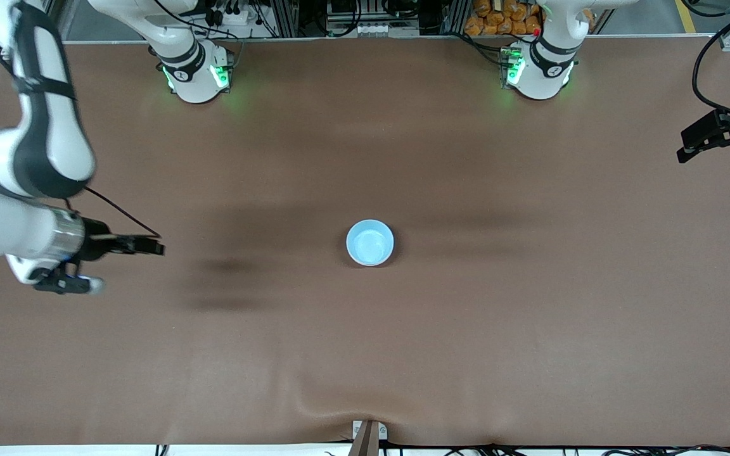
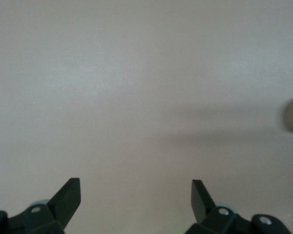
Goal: Stack pink and blue bowls on white bowl
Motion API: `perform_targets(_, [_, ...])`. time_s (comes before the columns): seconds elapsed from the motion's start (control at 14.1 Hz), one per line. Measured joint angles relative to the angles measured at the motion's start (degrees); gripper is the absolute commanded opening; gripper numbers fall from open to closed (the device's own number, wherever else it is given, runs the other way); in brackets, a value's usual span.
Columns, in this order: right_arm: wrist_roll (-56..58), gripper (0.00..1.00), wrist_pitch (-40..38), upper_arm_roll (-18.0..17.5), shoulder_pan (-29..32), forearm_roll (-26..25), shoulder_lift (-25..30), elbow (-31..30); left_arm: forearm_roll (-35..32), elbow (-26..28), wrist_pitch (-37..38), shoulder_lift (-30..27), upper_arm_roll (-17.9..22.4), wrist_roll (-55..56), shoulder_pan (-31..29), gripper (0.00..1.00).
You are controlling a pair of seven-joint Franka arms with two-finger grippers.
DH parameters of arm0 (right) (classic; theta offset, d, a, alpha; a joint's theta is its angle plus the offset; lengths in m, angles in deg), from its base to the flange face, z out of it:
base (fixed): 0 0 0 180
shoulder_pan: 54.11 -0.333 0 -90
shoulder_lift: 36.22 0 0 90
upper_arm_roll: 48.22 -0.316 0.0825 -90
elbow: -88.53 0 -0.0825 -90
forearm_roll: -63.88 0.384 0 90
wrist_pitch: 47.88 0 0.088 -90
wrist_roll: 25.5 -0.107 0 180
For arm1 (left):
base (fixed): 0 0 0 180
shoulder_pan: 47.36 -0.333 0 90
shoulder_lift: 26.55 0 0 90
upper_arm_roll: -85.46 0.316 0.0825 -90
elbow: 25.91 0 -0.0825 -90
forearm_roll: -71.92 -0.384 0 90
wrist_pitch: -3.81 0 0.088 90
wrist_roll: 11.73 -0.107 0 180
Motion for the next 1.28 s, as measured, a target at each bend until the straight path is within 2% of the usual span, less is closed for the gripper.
perform_targets(0.28, [5.3,1.00,-4.7,0.0,1.8,-5.0,7.9,0.0,0.0,-0.1,0.0,0.0,-0.1,0.0,0.2,1.00])
perform_targets(0.5, [7.4,1.00,-6.0,0.0,1.8,-7.7,11.7,-0.1,0.0,-0.1,0.0,0.1,-0.1,0.0,0.2,1.00])
perform_targets(0.85, [8.1,1.00,-10.4,0.1,1.8,-10.9,13.4,1.6,0.0,-0.1,0.1,0.1,-0.1,0.0,0.2,1.00])
perform_targets(1.28, [9.4,1.00,-11.2,0.0,1.8,-12.3,15.1,2.2,0.0,-0.1,0.2,0.1,-0.2,0.0,0.3,1.00])
